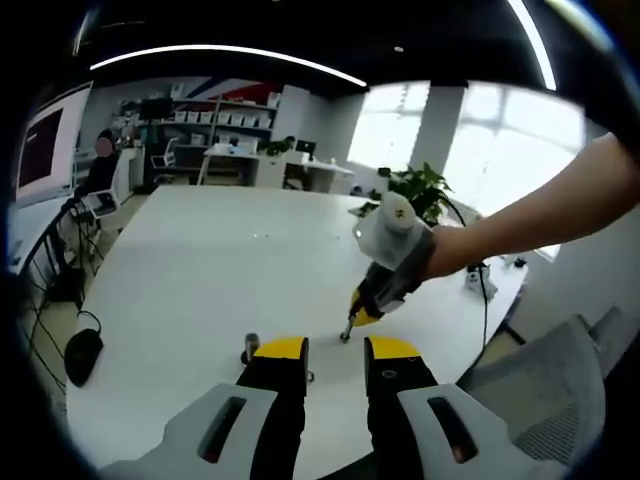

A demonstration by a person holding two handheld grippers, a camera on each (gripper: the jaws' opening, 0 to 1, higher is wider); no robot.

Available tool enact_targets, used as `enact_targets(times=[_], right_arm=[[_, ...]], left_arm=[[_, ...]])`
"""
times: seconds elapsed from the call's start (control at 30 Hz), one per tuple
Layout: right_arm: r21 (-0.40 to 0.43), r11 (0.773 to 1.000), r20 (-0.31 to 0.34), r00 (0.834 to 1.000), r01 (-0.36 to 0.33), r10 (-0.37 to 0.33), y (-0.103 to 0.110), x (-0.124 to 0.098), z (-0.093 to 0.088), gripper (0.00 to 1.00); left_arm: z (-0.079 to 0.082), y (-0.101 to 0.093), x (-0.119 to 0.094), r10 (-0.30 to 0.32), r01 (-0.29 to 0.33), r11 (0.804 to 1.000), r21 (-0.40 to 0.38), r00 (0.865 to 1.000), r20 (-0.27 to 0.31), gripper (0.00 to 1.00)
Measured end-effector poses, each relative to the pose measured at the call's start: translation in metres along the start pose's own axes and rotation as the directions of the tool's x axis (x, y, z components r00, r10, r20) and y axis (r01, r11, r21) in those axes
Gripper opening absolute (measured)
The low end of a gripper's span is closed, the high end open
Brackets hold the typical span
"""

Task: Place the washer onto the threaded stud by aligning its center hole with the stud, sliding it down to the base, and recovering from edge contact or off-axis alignment until the washer reaches the visible bottom stop.

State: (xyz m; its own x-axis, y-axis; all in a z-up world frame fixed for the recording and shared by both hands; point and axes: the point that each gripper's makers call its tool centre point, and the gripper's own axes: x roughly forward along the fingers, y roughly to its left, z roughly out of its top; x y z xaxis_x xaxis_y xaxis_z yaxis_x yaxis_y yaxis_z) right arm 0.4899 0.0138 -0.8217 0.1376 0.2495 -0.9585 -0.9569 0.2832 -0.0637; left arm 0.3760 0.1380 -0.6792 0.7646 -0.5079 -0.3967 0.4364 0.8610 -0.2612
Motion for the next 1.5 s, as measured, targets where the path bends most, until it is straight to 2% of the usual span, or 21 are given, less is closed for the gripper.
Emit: enact_targets(times=[0.87,1.23,1.5], right_arm=[[0.000,1.000,-0.075,0.997,-0.027,0.027,0.006,0.035,-0.018,0.14],[0.024,0.999,-0.082,0.996,-0.038,0.040,0.006,0.035,-0.019,0.14],[0.031,0.999,-0.068,0.997,-0.021,0.023,0.001,0.026,-0.018,0.20]], left_arm=[[-0.002,0.004,-0.001,0.016,-0.016,1.000,-0.014,1.000,-0.004,0.20],[-0.003,0.005,-0.002,0.022,-0.022,1.000,-0.012,1.000,-0.006,0.20],[-0.003,0.005,-0.001,0.021,-0.021,1.000,-0.010,1.000,-0.007,0.20]])
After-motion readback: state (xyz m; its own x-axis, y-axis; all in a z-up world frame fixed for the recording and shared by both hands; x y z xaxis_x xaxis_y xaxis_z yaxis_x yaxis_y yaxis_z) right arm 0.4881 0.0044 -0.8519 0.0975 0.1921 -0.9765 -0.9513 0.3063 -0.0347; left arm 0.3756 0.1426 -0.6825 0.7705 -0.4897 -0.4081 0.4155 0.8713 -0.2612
